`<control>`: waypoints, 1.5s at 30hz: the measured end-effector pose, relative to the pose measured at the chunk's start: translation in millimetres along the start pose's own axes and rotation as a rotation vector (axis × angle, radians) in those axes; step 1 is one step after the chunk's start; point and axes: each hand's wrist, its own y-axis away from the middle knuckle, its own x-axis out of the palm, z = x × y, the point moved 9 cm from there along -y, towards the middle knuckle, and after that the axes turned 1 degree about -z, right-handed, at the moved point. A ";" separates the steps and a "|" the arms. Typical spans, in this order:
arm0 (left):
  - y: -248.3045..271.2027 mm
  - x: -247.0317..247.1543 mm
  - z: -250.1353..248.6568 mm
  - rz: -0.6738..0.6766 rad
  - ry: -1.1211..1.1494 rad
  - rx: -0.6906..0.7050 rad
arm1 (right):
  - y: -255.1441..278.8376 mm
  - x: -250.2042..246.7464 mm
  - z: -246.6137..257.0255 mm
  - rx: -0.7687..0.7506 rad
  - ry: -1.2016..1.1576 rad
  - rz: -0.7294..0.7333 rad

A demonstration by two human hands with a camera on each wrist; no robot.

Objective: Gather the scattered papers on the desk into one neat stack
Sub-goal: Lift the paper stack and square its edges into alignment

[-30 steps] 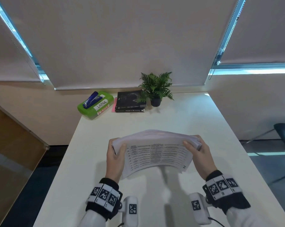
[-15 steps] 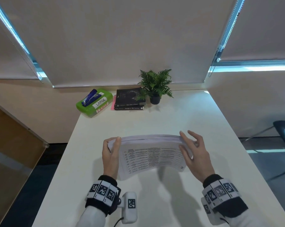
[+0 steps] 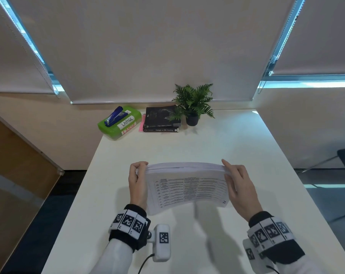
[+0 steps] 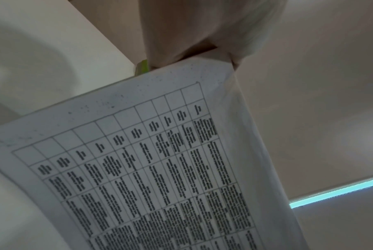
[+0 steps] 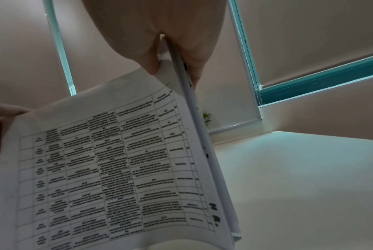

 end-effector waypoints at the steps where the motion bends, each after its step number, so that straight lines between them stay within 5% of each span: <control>1: 0.6 -0.3 0.4 -0.005 0.004 -0.001 | -0.8 1.4 0.4 0.009 -0.008 0.016; 7: -4.1 -6.0 0.7 -0.085 -0.064 0.057 | -2.8 -2.3 2.1 0.003 0.023 0.029; 15: -11.6 -0.5 -2.3 -0.027 -0.044 0.080 | -4.1 -2.0 0.0 -0.009 0.023 0.053; 24: -12.7 0.2 5.9 0.266 -0.172 0.103 | -9.4 7.4 -5.2 0.118 0.021 0.166; 28: -15.1 0.9 8.5 0.284 -0.184 0.150 | -14.9 6.6 -1.0 0.077 0.043 0.183; 33: -17.2 0.2 29.3 0.325 -0.158 0.035 | -18.5 7.4 1.0 0.101 0.078 0.204; 36: -15.5 -0.8 33.0 0.310 -0.192 0.016 | -23.5 6.6 6.5 0.116 0.315 0.273; 39: -7.2 10.8 15.2 0.319 -0.235 0.106 | -37.6 4.6 15.8 0.140 0.601 0.438; 45: 32.2 67.5 -59.7 0.565 -0.496 0.517 | -56.7 15.3 64.5 0.030 0.234 0.663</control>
